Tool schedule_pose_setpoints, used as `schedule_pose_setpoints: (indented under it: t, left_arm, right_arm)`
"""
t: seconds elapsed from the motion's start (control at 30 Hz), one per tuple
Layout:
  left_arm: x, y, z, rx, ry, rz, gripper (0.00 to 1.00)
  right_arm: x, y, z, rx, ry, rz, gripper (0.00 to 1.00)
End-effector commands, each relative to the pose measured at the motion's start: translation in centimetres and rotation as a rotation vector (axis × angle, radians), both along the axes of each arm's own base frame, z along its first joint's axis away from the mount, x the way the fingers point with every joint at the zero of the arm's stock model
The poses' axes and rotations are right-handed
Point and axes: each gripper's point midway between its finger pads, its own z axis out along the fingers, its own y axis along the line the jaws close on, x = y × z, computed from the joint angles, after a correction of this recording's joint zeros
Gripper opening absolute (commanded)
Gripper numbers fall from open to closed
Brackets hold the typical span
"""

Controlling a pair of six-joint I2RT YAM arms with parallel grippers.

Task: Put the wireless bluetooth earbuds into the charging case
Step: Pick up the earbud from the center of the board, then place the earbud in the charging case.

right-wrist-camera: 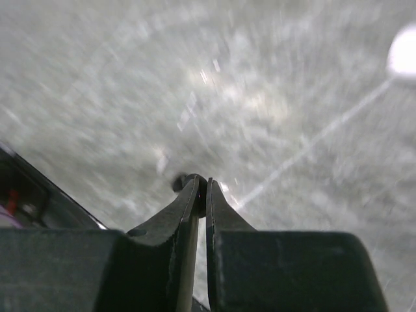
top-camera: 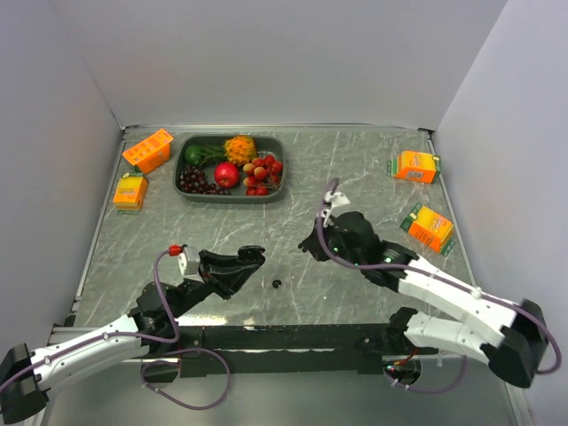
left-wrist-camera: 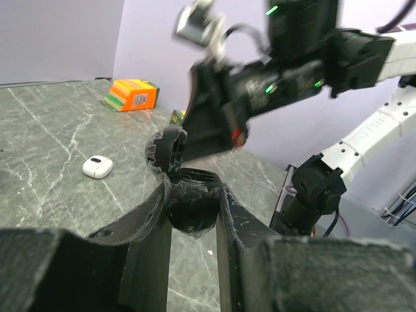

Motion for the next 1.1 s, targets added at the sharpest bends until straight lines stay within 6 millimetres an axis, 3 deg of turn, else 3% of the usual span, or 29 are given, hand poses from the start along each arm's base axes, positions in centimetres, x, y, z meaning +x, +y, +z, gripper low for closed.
schedule_pose_setpoints:
  t: [0.0,0.1,0.2,0.57,0.73,1.07]
  left_arm:
    - [0.0,0.2,2.9,-0.057,-0.05,0.008,0.01]
    - [0.5,0.1,3.8,-0.072,-0.035,0.029,0.01]
    - [0.7,-0.4,4.8,-0.083,-0.009,0.016,0.01]
    - [-0.3,-3.1,6.9,-0.074,0.019,-0.153,0.01]
    - [-1.0,-3.4,7.0,-0.066,-0.008,-0.22,0.01]
    - [-2.5,-3.7,7.0,-0.085,-0.052,-0.33,0.01]
  right_arm:
    - [1.4,0.1,8.2,0.132,-0.267,-0.003,0.0]
    - [0.6,-0.1,12.4,0.176,-0.396,0.028,0.0]
    - [-0.4,-0.1,15.3,0.177,-0.513,0.057,0.0]
    - [-5.4,0.6,22.0,0.243,-0.738,0.202,0.0]
    - [-8.1,1.6,23.8,0.287,-0.799,0.338,0.0]
    - [-10.5,4.5,23.3,0.323,-0.803,0.471,0.0]
